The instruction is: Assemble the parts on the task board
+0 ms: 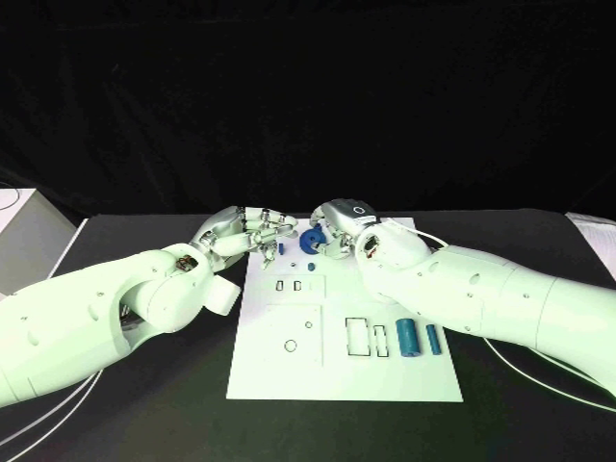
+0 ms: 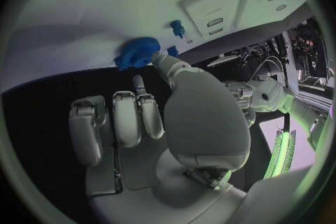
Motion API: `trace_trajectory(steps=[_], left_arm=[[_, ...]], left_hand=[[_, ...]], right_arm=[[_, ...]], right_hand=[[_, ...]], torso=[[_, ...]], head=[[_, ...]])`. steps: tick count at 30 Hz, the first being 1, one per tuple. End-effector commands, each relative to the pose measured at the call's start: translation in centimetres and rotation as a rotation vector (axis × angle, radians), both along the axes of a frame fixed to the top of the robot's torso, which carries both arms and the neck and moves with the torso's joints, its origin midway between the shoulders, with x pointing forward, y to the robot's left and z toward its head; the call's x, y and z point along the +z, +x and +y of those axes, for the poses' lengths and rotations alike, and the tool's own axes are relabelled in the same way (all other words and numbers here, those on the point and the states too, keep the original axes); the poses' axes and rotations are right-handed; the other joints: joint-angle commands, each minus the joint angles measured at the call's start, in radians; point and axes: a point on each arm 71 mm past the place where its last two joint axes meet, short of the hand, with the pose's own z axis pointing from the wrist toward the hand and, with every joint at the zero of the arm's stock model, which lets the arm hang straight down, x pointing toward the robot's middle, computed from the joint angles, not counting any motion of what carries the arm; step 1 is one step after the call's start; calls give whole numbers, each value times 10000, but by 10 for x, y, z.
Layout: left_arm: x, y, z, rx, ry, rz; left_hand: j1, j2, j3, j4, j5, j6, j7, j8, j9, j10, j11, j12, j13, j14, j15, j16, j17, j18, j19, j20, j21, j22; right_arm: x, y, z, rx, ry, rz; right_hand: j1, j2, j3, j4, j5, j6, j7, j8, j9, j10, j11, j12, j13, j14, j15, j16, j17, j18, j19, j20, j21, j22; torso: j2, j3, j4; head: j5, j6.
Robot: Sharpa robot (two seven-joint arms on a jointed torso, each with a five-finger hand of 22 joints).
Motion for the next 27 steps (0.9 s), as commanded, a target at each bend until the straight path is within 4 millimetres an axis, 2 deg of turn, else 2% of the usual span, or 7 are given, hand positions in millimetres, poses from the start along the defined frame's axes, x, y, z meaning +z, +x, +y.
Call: trace_trajectory(steps=[1,8,11,12,16,27], left_arm=[[1,-1,-3,-200,-63,-36],[1,0,-2,-188,-59,-37],[1,0,-2,-178,-55,-38],[1,0,-2,-177,-55,-39],[1,0,-2,-183,-57,-38],[1,0,-2,-169,-50,-36]], left_hand=[[3,59,32,-2,-40,-60,76,35,12,82,6,-35,-9,40,28,-36,-13,207,-64,-7,-47,-10],[-11,61,36,-3,-40,-60,76,37,15,87,6,-38,-17,41,28,-39,-12,206,-62,-7,-47,-10],[-17,63,37,-1,-40,-60,77,38,15,88,7,-39,-18,42,28,-39,-12,207,-66,-7,-50,-16],[-17,63,37,-1,-40,-60,77,38,15,88,7,-39,-18,42,28,-39,-12,207,-66,-7,-50,-16],[-17,63,37,-1,-40,-60,77,38,15,88,7,-39,-18,42,28,-39,-12,207,-66,-7,-50,-16],[-27,66,37,4,-40,-60,78,38,16,89,8,-40,-20,42,29,-40,-12,208,-69,-7,-53,-22]], right_arm=[[-16,-5,1,144,-183,529],[-18,-5,-5,123,-150,895],[-21,-6,-7,159,-150,1286],[-21,-6,-7,170,-144,1395],[-24,-6,-8,210,-110,1719],[-27,-4,-10,128,-235,2123]], right_hand=[[-44,12,-44,-9,-51,-54,-4,-57,-15,-81,-20,-56,1197,264,43,-64,-9,-143,1047,-18,46,2635],[-139,47,-126,82,-2,47,-4,-38,-9,-75,-22,-53,1203,275,45,-60,18,-143,1047,-15,46,2635],[-467,73,-412,364,282,85,4,-82,-31,-54,-11,-36,1226,290,53,-63,49,-143,1047,-6,46,2635],[-773,136,-577,625,581,83,11,-116,-45,-49,-6,-30,1236,297,61,-64,65,-143,1047,-1,46,2635],[-1205,302,-793,1069,1011,96,16,-178,-71,-33,2,-11,1262,309,66,-65,100,-143,1047,5,46,2635],[-1271,387,-780,1160,1068,125,12,-184,-74,-26,0,-4,1269,317,65,-52,129,-143,1047,5,46,2635]], torso=[[-1,2,-4],[-7,1,3],[-4,2,-9],[-1,7,-14],[0,10,-11],[2,9,-8]], head=[[0,-5],[4,14],[26,4],[31,2],[25,-2],[-1,4]])
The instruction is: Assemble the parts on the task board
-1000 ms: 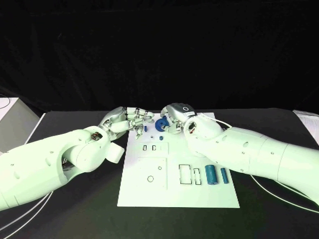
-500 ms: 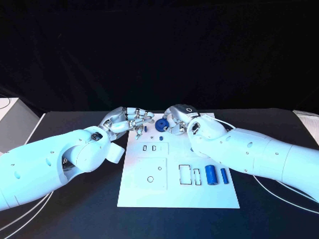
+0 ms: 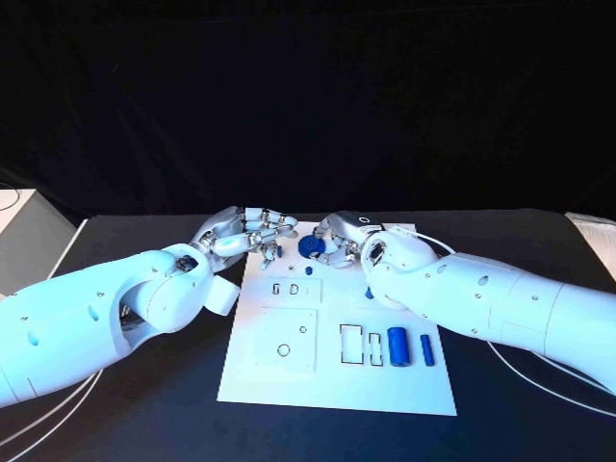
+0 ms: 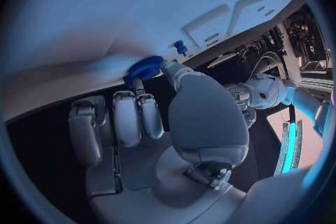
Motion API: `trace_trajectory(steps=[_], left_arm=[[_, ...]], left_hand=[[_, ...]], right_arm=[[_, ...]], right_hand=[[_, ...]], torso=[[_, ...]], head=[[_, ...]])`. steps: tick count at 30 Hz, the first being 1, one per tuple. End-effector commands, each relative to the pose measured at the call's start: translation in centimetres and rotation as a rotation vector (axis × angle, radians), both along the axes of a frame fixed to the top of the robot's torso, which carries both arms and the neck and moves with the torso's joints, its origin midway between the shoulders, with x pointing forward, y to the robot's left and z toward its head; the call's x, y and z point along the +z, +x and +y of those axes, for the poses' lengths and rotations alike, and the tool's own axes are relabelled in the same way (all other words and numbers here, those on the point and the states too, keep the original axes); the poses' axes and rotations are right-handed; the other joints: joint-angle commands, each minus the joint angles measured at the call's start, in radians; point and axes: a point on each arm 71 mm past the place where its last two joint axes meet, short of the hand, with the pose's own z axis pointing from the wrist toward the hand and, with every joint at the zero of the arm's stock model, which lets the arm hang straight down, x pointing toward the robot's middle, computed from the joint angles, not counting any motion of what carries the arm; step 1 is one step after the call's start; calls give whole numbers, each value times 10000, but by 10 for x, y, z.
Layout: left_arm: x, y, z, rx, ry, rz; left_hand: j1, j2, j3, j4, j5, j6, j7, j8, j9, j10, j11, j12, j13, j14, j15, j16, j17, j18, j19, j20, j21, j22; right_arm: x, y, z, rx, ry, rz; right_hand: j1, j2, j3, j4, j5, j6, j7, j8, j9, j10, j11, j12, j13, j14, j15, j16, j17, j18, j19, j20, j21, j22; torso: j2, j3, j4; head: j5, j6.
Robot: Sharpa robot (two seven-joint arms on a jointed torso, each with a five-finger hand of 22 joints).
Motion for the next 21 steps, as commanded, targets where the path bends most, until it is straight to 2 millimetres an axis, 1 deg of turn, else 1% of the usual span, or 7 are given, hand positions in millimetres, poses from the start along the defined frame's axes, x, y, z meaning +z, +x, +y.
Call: trace_trajectory(steps=[1,5,10,13,17,21], left_arm=[[1,-1,-2,-173,-56,-42],[1,-1,-2,-173,-55,-42],[1,-1,-1,-165,-51,-42],[1,-1,-1,-149,-45,-41],[1,0,1,-115,-33,-45],[1,0,2,-86,-21,-45]], left_hand=[[-27,66,37,4,-39,-60,78,38,9,89,8,-41,-12,42,29,-41,-12,208,-69,-7,-53,-15],[-27,66,37,4,-39,-60,78,38,9,89,8,-41,-12,42,29,-41,-12,208,-69,-7,-53,-15],[-27,66,37,4,-39,-60,78,38,9,89,8,-41,-12,42,29,-41,-12,208,-69,-7,-53,-15],[-27,66,37,4,-39,-60,78,38,9,89,8,-41,-12,42,29,-41,-12,208,-69,-7,-53,-15],[-27,66,37,4,-39,-60,78,38,9,89,8,-41,-12,42,29,-41,-12,208,-69,-7,-53,-15],[-27,66,37,4,-39,-60,78,38,9,89,8,-41,-12,42,29,-41,-12,208,-69,-7,-53,-15]], right_arm=[[-11,-3,2,216,-282,783],[-10,-3,1,166,-221,653],[-6,-3,-1,45,12,238],[-4,-4,-3,-6,230,-75],[3,-5,-8,48,825,-728],[10,-8,-12,256,1533,-1196]], right_hand=[[-50,9,5,75,35,76,-8,-12,13,18,34,4,1273,318,65,4,10,-143,1047,5,46,2629],[-50,9,5,75,35,76,-8,-12,13,18,34,4,1273,318,65,4,10,-143,1047,5,46,2629],[-15,70,75,83,147,115,-8,-14,10,20,31,6,1275,327,62,16,37,-143,1047,3,46,2629],[23,69,103,58,169,127,-8,-16,8,17,30,3,1271,327,61,16,40,-143,1047,2,46,2629],[155,41,196,-44,253,151,-6,-28,1,13,30,-1,1266,331,59,16,52,-143,1047,0,46,2629],[285,-21,274,-159,253,169,-1,-44,-8,10,31,-6,1262,333,60,14,60,-143,1047,-1,46,2629]], torso=[[1,0,-9],[-4,0,-12],[-2,0,4],[-1,1,8],[-10,-2,-12],[-19,7,-22]], head=[[-4,5],[-1,8],[-13,23],[-15,25],[-17,44],[-19,72]])
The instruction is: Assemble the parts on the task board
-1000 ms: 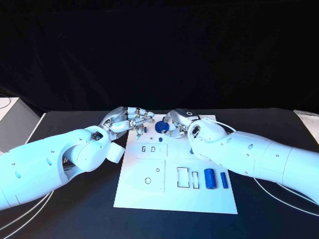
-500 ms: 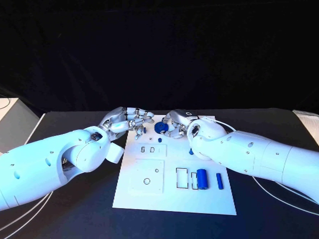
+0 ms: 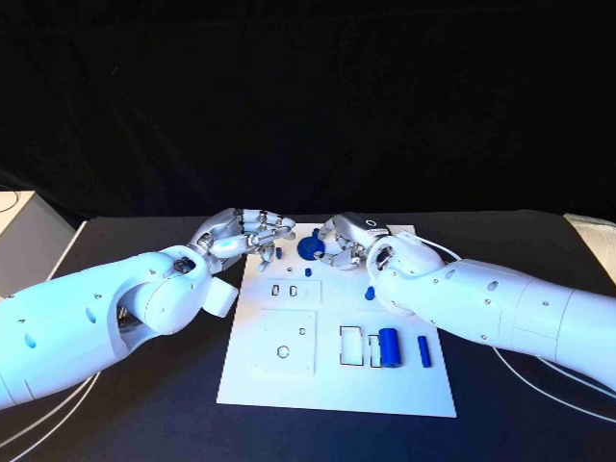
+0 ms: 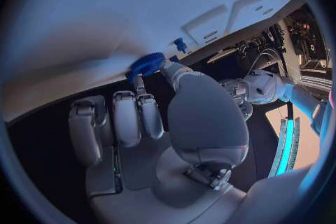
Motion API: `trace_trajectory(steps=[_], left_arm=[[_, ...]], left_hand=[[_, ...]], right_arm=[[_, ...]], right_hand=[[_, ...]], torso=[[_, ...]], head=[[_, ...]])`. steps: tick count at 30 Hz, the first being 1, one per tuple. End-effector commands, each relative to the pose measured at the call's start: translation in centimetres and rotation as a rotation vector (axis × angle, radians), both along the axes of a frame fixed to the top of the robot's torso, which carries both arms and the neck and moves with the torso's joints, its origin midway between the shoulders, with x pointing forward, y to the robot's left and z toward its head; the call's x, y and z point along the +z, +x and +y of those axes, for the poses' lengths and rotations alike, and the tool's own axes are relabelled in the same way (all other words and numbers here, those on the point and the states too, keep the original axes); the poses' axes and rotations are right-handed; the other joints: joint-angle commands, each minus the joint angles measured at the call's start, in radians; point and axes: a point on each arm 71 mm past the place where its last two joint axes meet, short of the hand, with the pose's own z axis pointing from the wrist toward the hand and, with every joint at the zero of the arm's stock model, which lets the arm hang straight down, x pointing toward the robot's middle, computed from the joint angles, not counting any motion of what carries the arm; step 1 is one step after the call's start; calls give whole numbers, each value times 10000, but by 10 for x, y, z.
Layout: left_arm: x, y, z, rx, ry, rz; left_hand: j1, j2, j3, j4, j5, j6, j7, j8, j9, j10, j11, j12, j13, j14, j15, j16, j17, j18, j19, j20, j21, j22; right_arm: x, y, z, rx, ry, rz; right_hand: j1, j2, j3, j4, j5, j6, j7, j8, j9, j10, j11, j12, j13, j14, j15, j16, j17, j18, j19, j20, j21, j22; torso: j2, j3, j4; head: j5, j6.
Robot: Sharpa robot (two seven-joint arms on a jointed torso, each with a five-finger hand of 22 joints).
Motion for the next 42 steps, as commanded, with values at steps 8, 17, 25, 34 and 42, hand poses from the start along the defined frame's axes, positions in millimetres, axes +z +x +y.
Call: trace_trajectory(steps=[8,17,25,34,42], left_arm=[[0,2,3,-20,-9,-48],[-7,3,8,122,32,70],[-15,2,10,152,27,235],[-26,-3,11,112,17,458],[-30,-5,11,89,9,542]], left_hand=[[-48,73,42,8,-39,-63,78,39,14,90,9,-46,-21,44,30,-43,-12,207,-68,-6,-53,-18],[-48,73,42,8,-39,-63,78,39,14,90,9,-46,-21,44,30,-43,-12,207,-68,-6,-53,-18],[-47,69,46,-2,-40,-63,74,41,17,98,5,-45,-25,41,29,-47,-12,242,-184,-6,-147,-192],[-45,78,56,-16,-40,-31,74,62,28,160,-5,-15,-19,24,23,-64,-16,250,-222,-7,-182,-242],[-41,77,59,-23,-40,-24,72,67,31,176,-8,-7,-17,20,21,-67,-17,253,-232,-8,-191,-256]], right_arm=[[32,-8,-11,581,2062,-956],[52,-7,-48,474,2741,21],[53,-15,-85,476,2895,794],[35,-24,-138,-276,2527,1288],[18,-30,-170,-967,1990,1458]], right_hand=[[262,-84,91,-160,-82,-28,-16,-68,-27,4,41,-13,1259,333,66,9,13,-143,1047,2,46,2632],[496,-130,188,-355,-433,92,-33,-51,-26,-117,28,-120,1139,263,61,-179,-199,-143,1047,5,46,2632],[890,-121,403,-661,-798,240,-53,7,-17,-405,5,-399,835,153,38,-494,-526,-143,1047,-9,46,2632],[1254,-212,654,-1011,-592,375,-58,78,-8,-452,-12,-483,755,138,20,-621,-611,-143,1047,-27,46,2632],[1238,-319,630,-1052,-597,392,-44,91,-8,-424,0,-464,777,156,25,-597,-565,-143,1047,-27,46,2632]], torso=[[-38,21,-33],[-211,76,-176],[-368,121,-317],[-544,176,-458],[-623,210,-545]], head=[[-46,75],[-23,47],[-37,27],[-60,-45],[-174,-86]])
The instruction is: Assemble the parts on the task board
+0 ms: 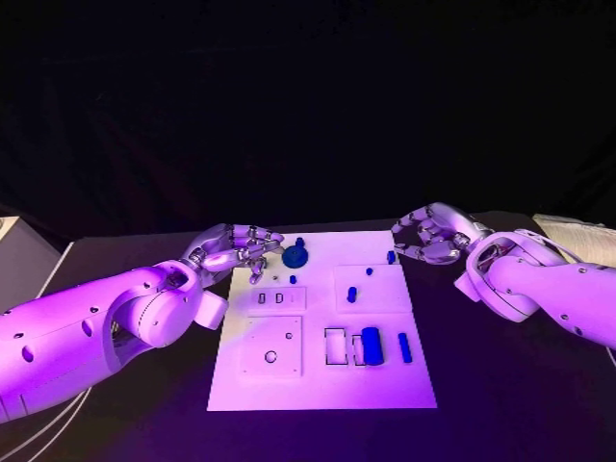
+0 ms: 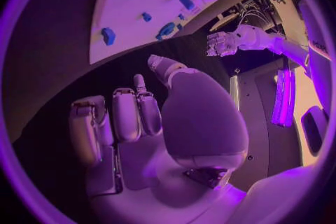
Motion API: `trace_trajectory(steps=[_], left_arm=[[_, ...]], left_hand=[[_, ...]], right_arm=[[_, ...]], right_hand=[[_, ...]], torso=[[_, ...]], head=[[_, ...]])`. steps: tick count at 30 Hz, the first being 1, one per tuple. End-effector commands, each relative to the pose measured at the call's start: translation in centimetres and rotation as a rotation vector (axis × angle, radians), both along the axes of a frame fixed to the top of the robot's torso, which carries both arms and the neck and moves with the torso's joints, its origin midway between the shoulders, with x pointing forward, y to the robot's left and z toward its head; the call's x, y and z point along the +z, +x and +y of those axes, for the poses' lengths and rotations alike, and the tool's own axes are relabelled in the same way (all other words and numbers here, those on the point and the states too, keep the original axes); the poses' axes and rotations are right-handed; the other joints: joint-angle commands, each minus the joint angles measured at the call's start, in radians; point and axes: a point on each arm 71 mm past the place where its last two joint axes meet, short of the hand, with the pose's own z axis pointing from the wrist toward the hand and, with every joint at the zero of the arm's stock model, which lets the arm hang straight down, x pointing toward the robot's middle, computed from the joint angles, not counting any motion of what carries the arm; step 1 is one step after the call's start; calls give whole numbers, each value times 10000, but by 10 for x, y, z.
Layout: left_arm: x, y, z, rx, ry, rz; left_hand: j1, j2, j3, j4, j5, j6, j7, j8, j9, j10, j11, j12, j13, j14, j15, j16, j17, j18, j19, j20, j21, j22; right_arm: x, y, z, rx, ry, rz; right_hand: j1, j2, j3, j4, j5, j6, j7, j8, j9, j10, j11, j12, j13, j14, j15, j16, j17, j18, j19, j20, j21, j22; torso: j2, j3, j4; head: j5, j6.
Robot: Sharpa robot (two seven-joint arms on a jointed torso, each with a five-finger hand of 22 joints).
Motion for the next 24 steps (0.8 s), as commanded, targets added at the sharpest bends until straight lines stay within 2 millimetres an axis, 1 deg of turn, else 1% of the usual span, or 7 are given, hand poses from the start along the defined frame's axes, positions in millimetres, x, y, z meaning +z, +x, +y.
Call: trace_trajectory(steps=[1,9,12,14,16,19,24], left_arm=[[0,-2,-2,-219,-136,-41],[-2,-3,-2,-215,-139,-3],[-3,-3,-2,-221,-142,14],[-3,-3,-2,-231,-146,24],[-3,-3,-2,-242,-150,32],[-4,-3,-2,-247,-152,42],[-5,-3,-2,-250,-150,66]], left_hand=[[-39,72,59,-30,-40,-24,70,68,14,68,27,-6,-7,18,20,-70,-9,90,-46,-7,-33,3],[-39,72,59,-30,-40,-24,70,68,14,68,27,-6,-7,18,20,-70,-9,90,-46,-7,-33,3],[-37,63,59,-39,-40,-27,68,67,15,66,27,-8,-10,15,18,-73,-10,92,-55,-9,-42,-9],[-37,63,59,-39,-40,-27,68,67,15,66,27,-8,-10,15,18,-74,-10,92,-54,-9,-42,-8],[-38,60,58,-40,-40,-29,68,67,15,64,27,-9,-11,15,18,-74,-10,91,-51,-9,-39,-4],[-38,60,58,-40,-40,-29,68,67,15,64,27,-9,-11,15,18,-74,-10,91,-51,-9,-39,-4],[-42,55,57,-44,-40,-35,71,64,15,57,29,-14,-14,13,18,-77,-10,94,-61,-10,-49,-18]], right_arm=[[-7,-3,-4,142,-494,243],[-24,-6,-16,151,-1377,472],[-29,-2,-16,82,-1564,448],[-30,0,-15,44,-1616,436],[-32,3,-14,10,-1643,443],[-33,7,-12,-23,-1662,455],[-36,15,-7,-88,-1683,474]], right_hand=[[42,-127,-8,-70,27,89,6,53,7,-38,22,-31,788,160,26,-14,12,-143,1047,-26,46,2635],[94,-277,-81,-182,-228,-86,16,-33,-39,-31,32,-33,786,195,35,36,109,-143,1047,-20,46,2635],[188,-265,-209,-240,-294,-418,83,-230,-123,-61,88,-61,758,205,76,37,140,-143,1047,7,46,2635],[225,-240,-292,-248,-310,-520,106,-299,-151,-57,110,-56,764,211,95,46,163,-143,1047,23,46,2635],[236,-227,-327,-247,-318,-551,113,-322,-161,-57,117,-56,764,214,101,52,174,-143,1047,29,46,2635],[241,-218,-343,-245,-321,-566,117,-333,-165,-53,121,-51,769,218,104,61,188,-143,1047,32,46,2635],[242,-173,-398,-222,-329,-605,131,-365,-178,-38,133,-37,785,226,114,76,213,-143,1047,42,46,2635]], torso=[[-61,30,-70],[-99,64,-135],[-103,100,-162],[-95,97,-143],[-85,71,-103],[-72,54,-84],[-39,71,-85]], head=[[-60,-26],[-49,-67],[-8,-90],[-30,-90],[-56,-86],[-61,-102],[-44,-129]])
